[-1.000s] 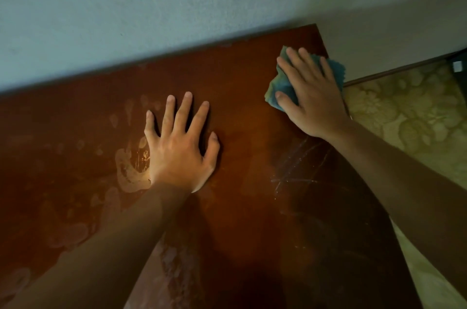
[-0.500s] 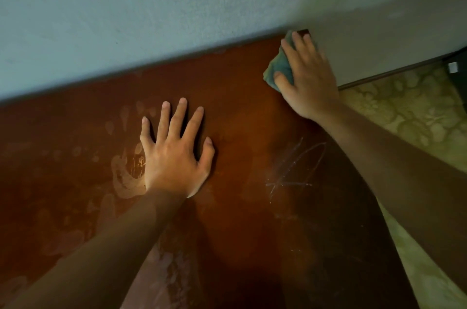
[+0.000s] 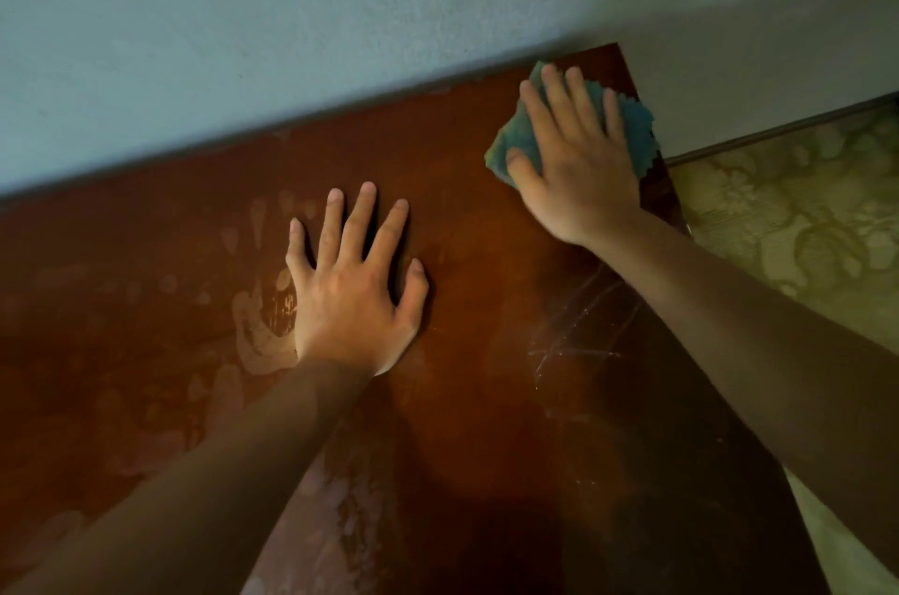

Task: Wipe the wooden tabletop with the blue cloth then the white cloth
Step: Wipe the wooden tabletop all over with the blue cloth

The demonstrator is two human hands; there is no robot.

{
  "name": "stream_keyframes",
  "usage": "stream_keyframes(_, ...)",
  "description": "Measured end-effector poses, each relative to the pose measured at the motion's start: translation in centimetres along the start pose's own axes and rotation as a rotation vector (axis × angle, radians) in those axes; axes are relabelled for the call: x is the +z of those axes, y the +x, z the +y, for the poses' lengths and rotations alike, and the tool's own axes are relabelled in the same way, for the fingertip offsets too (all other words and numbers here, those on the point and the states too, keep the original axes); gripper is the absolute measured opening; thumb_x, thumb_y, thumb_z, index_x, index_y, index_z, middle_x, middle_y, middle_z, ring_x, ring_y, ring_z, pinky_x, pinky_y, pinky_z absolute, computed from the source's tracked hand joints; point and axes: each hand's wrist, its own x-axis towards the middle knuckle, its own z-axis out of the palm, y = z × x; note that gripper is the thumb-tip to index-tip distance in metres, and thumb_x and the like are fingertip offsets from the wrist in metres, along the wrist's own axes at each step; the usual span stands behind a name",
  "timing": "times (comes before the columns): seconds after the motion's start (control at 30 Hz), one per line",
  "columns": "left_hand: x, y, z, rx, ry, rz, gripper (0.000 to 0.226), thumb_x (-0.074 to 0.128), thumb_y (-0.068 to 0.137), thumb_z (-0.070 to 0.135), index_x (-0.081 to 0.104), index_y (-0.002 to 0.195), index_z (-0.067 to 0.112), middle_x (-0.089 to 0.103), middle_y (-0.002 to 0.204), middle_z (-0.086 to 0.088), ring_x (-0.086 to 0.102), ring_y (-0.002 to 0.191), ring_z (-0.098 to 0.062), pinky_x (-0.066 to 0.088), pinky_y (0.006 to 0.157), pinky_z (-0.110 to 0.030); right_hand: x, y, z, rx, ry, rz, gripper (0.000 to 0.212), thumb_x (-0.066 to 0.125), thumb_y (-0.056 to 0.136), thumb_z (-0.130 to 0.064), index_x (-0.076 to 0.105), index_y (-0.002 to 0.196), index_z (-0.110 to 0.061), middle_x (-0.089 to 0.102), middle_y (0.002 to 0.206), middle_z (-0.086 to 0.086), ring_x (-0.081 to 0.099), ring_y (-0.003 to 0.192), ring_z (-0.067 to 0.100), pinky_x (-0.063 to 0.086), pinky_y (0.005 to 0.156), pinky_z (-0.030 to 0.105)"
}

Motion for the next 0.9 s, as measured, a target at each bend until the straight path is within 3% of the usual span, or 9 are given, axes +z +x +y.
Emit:
stream_keyframes(0.17, 0.1, -0.1, -0.1, 0.006, -0.005, 0.016, 0.060, 0.031, 0.101, 0.052, 0.033, 0.157, 0.029, 0.023, 0.167, -0.003, 0.008, 0.156, -0.026, 0.003, 0.122, -0.060, 1.8, -7.7, -2.4, -0.144, -0.005, 0.042, 0.071, 0.033, 0.101, -0.055, 0.030, 0.160, -0.015, 0.025, 0.169, 0.011, 0.018, 0.157, 0.029, 0.012, 0.127, 0.055)
stream_keyframes(0.33, 0.0, 0.0, -0.1, 0.000, -0.007, 0.013, 0.060, 0.031, 0.101, 0.052, 0.033, 0.156, 0.029, 0.023, 0.167, -0.003, 0.008, 0.156, -0.026, 0.003, 0.122, -0.060, 1.1, -4.9, -1.2, -0.242, 0.002, 0.017, 0.074, 0.035, 0.099, -0.059, 0.034, 0.159, -0.016, 0.024, 0.169, 0.008, 0.018, 0.158, 0.027, 0.010, 0.127, 0.054)
stream_keyframes(0.5, 0.0, 0.1, 0.1, 0.006, -0.010, 0.022, 0.060, 0.032, 0.100, 0.052, 0.034, 0.156, 0.030, 0.024, 0.166, -0.003, 0.009, 0.156, -0.027, 0.004, 0.122, -0.061, 0.8, -3.4, -1.3, -0.190, -0.016, 0.009, 0.074, 0.030, 0.100, -0.057, 0.029, 0.161, -0.015, 0.020, 0.170, 0.009, 0.014, 0.158, 0.027, 0.007, 0.128, 0.053)
stream_keyframes(0.73, 0.3, 0.0, -0.1, 0.009, -0.011, 0.045, 0.060, 0.032, 0.100, 0.052, 0.034, 0.155, 0.029, 0.025, 0.166, -0.003, 0.011, 0.156, -0.027, 0.005, 0.122, -0.061, 2.0, -11.8, -5.0, -0.197, 0.056, 0.006, 0.072, 0.037, 0.099, -0.055, 0.033, 0.160, -0.016, 0.024, 0.169, 0.008, 0.016, 0.158, 0.027, 0.010, 0.128, 0.055)
stream_keyframes(0.9, 0.3, 0.0, -0.2, 0.011, -0.013, 0.049, 0.059, 0.033, 0.100, 0.052, 0.034, 0.155, 0.029, 0.025, 0.166, -0.003, 0.011, 0.156, -0.027, 0.005, 0.122, -0.061, 1.8, -9.2, -4.2, -0.214, 0.055, 0.037, 0.071, 0.039, 0.099, -0.056, 0.036, 0.158, -0.017, 0.028, 0.168, 0.008, 0.020, 0.157, 0.027, 0.013, 0.127, 0.055)
